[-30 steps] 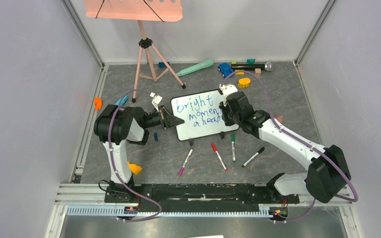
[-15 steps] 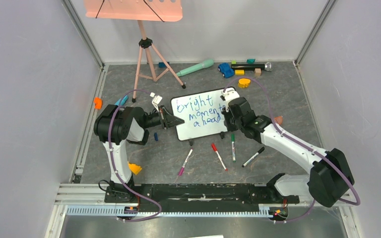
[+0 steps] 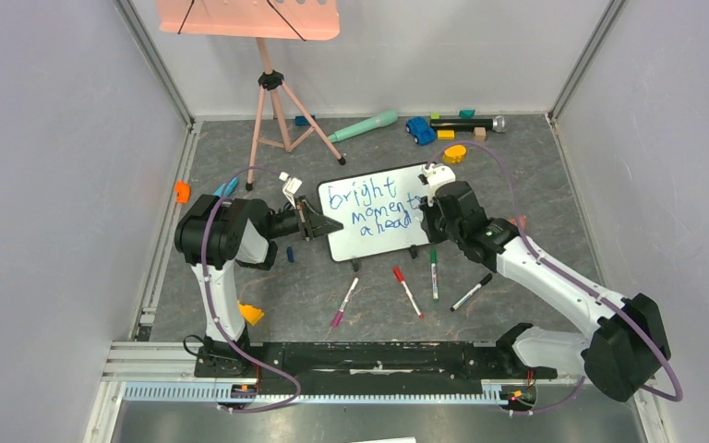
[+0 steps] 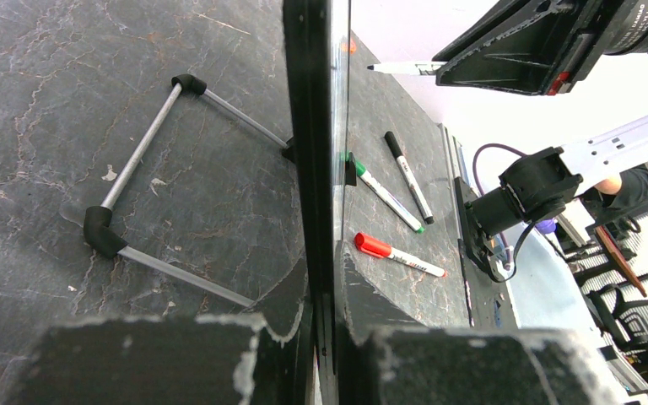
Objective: Write a sentence on the whiteboard
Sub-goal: Pick up the sentence from the whiteboard, then pick up the pen cap from the center of the board, then insert the whiteboard marker without the cap into the pen cap.
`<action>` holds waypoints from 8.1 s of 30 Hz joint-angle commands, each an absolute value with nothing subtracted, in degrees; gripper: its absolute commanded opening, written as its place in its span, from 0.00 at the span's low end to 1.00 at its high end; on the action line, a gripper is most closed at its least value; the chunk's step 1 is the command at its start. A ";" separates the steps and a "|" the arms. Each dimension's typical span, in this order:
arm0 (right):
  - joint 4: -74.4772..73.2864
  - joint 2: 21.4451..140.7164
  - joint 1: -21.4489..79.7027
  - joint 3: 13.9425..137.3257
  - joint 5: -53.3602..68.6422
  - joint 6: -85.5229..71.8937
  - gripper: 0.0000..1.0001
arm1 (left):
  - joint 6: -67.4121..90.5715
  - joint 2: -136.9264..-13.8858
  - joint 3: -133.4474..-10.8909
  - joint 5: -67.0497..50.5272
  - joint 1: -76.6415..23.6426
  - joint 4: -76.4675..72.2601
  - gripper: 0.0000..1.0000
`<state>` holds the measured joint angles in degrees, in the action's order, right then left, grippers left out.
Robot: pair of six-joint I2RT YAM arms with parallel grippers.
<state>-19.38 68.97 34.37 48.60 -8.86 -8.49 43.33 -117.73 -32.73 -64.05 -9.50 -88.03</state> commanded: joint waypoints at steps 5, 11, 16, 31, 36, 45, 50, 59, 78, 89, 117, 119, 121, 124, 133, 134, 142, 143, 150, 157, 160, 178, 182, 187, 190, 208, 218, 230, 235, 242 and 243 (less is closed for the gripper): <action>-18.79 68.51 34.30 47.91 -8.93 -8.30 0.00 | 34.00 -122.31 -31.78 -58.80 -9.67 -89.21 0.02; -17.91 70.70 34.27 46.76 -10.48 -8.26 0.00 | 34.06 -122.31 -31.85 -58.94 -9.67 -89.21 0.02; -17.91 73.31 34.32 48.34 -12.11 -8.46 0.00 | 34.05 -122.24 -31.78 -58.89 -9.67 -89.21 0.02; -25.35 58.23 34.19 48.05 -13.32 -7.45 0.00 | 39.71 -121.94 -31.22 -55.08 -9.59 -89.21 0.10; -25.64 61.20 33.93 51.59 -13.90 -6.13 0.00 | 39.46 -120.12 -30.35 -55.08 -8.89 -89.21 0.97; -24.74 64.08 33.33 58.54 -11.89 -2.22 0.00 | 39.11 -113.73 -27.87 -52.27 -8.13 -89.21 1.00; -26.31 61.80 33.17 60.23 -10.12 -2.44 0.00 | 42.68 -106.18 -22.61 -45.40 -7.65 -89.21 1.00; -26.58 57.02 33.19 59.09 -7.99 -5.37 0.00 | 53.93 -87.21 -14.98 -36.17 -5.10 -69.56 1.00; -30.90 51.72 33.22 59.83 -5.05 -8.66 0.00 | 37.52 -50.46 -41.03 2.54 -4.22 35.17 0.94; -31.82 49.06 33.23 59.01 -4.04 -10.79 0.00 | 35.23 -74.02 -48.60 -7.30 -6.56 37.26 0.64; -32.04 48.59 33.27 59.32 -3.31 -10.14 0.00 | 35.57 -95.47 -56.45 6.44 -15.38 34.69 0.43; -31.90 48.69 33.22 59.15 -2.85 -10.27 0.00 | 36.01 -96.30 -55.72 5.69 -15.34 34.06 0.34; -31.76 48.69 33.23 58.92 -2.24 -10.26 0.00 | 36.90 -96.48 -55.02 5.71 -15.38 34.28 0.17; -31.19 48.36 33.22 57.81 -1.37 -10.21 0.00 | 40.01 -93.44 -52.48 3.66 -15.38 33.80 0.02; -21.23 51.95 33.87 53.06 11.80 -15.61 0.00 | 64.85 -69.79 -51.99 -3.73 -15.38 39.20 0.02; -19.54 52.92 34.05 53.24 13.33 -16.23 0.00 | 68.65 -66.94 -51.62 -4.71 -15.38 38.99 0.02; -13.23 61.34 39.46 57.42 19.13 -18.15 0.00 | 96.79 -53.09 -42.66 -9.48 -16.71 24.85 0.02; -12.87 62.26 40.36 57.91 19.06 -18.28 0.00 | 97.63 -53.29 -42.92 -9.82 -16.99 24.36 0.02; -11.54 67.83 43.54 61.83 20.21 -18.18 0.00 | 99.21 -56.57 -45.33 -13.59 -18.82 21.93 0.02; -11.15 71.45 44.32 63.89 19.96 -17.47 0.00 | 101.31 -57.24 -44.60 -15.50 -20.17 19.34 0.02; -11.09 72.05 44.43 63.76 20.24 -17.48 0.00 | 102.27 -57.05 -43.59 -16.03 -20.37 17.31 0.02; -10.21 72.68 44.56 64.26 19.13 -16.60 0.00 | 103.00 -57.07 -42.59 -17.22 -21.07 15.82 0.02; -10.20 73.37 44.62 65.12 18.93 -16.26 0.00 | 103.14 -56.75 -42.00 -17.24 -21.28 15.82 0.02; -10.33 74.09 44.62 65.91 18.60 -15.88 0.00 | 103.62 -56.04 -41.29 -17.23 -21.38 15.80 0.02; -10.29 74.01 44.55 65.68 18.20 -15.80 0.00 | 103.79 -55.68 -41.26 -17.19 -21.50 15.82 0.02; -10.11 74.57 44.58 64.78 17.98 -15.69 0.00 | 105.11 -55.80 -41.50 -17.93 -21.79 14.72 0.02; -9.77 74.34 44.63 63.12 17.92 -15.67 0.00 | 106.06 -55.88 -41.22 -18.02 -21.97 13.89 0.02; -9.26 71.42 44.56 62.28 15.81 -15.07 0.00 | 108.45 -55.71 -39.59 -17.28 -22.02 13.50 0.02; -9.61 71.41 44.57 61.22 16.61 -15.16 0.00 | 108.64 -56.15 -39.60 -17.43 -22.08 12.84 0.02; -9.19 72.28 44.62 60.06 18.44 -15.49 0.00 | 109.08 -56.33 -39.65 -17.49 -22.06 12.52 0.02; -9.10 72.29 44.60 59.92 18.40 -15.55 0.00 | 109.07 -56.33 -39.75 -17.49 -22.08 12.47 0.02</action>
<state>-11.20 72.49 44.40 60.49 17.17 -15.88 105.60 -56.64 -39.68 -16.64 -21.74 14.63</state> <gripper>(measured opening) 0.118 0.051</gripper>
